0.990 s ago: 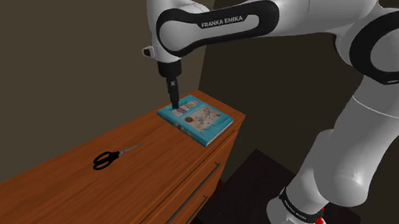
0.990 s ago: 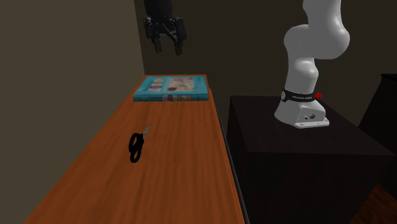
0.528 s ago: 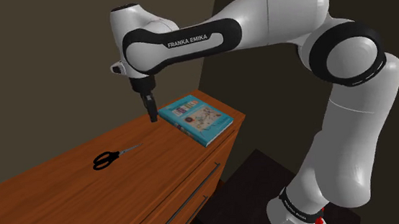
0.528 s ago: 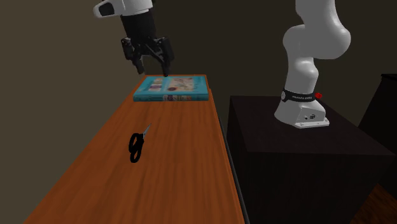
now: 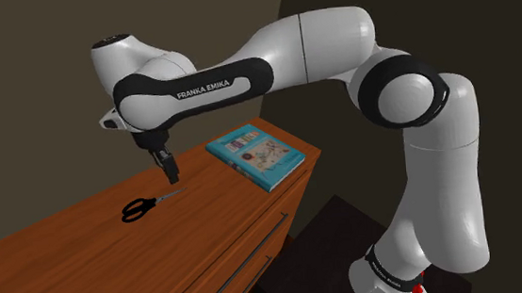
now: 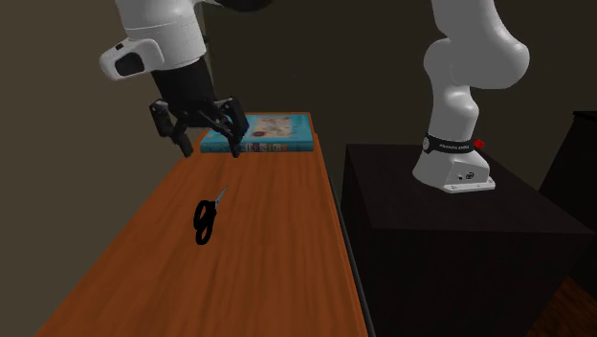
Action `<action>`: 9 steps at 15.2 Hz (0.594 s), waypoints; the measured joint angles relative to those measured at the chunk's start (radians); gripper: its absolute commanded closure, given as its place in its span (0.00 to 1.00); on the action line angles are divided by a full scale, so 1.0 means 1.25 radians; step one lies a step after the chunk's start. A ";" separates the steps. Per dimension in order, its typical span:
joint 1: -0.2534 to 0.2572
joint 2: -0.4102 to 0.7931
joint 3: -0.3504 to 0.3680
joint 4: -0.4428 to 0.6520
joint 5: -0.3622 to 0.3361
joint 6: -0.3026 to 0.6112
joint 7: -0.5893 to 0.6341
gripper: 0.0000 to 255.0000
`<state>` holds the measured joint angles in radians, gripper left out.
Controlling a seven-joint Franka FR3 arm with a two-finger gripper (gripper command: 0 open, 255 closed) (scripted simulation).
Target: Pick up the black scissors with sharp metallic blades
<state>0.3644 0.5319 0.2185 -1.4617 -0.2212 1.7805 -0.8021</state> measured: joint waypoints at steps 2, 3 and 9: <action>0.023 0.048 0.010 0.048 -0.015 -0.007 -0.021 0.00; 0.032 0.062 0.015 0.056 -0.021 -0.005 -0.033 0.00; 0.063 0.138 0.025 0.105 -0.044 0.014 -0.061 0.00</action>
<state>0.4435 0.7041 0.2503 -1.3307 -0.2766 1.7984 -0.8788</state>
